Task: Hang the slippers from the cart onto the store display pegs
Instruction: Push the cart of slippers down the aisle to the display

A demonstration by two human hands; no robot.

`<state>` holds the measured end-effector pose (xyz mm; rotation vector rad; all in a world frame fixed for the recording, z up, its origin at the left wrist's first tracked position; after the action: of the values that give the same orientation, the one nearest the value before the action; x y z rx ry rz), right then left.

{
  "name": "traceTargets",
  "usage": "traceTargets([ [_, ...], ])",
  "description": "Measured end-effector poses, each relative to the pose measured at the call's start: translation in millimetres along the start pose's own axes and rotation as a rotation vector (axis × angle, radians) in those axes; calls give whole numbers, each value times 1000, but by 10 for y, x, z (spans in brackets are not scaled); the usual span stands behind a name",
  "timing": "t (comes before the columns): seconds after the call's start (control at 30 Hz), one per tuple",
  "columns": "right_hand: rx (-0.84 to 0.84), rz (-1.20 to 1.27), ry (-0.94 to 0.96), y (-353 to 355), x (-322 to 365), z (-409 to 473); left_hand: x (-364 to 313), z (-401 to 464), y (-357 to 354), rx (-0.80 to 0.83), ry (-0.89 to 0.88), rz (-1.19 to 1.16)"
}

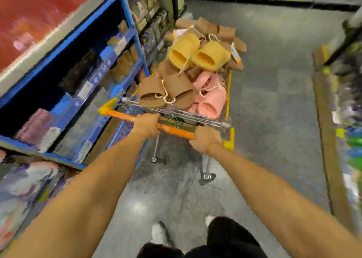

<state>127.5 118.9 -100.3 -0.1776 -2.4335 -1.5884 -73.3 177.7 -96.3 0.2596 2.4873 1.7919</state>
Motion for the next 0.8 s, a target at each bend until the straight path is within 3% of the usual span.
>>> traceTargets([
  [0.27, -44, -88, -165, 130, -168, 55, -163, 278, 3, -63, -214, 26],
  [0.43, -54, -122, -244, 271, -425, 167, -419, 527, 23, -77, -261, 26],
  [0.8, -85, -161, -310, 985, -1336, 1209, -1144, 1976, 575, 21, -339, 75],
])
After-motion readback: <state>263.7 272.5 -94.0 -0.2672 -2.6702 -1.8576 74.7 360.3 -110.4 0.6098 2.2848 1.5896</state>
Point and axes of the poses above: each hand's wrist, its own z-axis towards the middle knuckle, its own y-axis out of the back of the hand, x = y × z, the point moved 8 cm from there along z, towards the middle knuckle, and after that the axes turned 2 degrees about x, right-handed, at the moved point
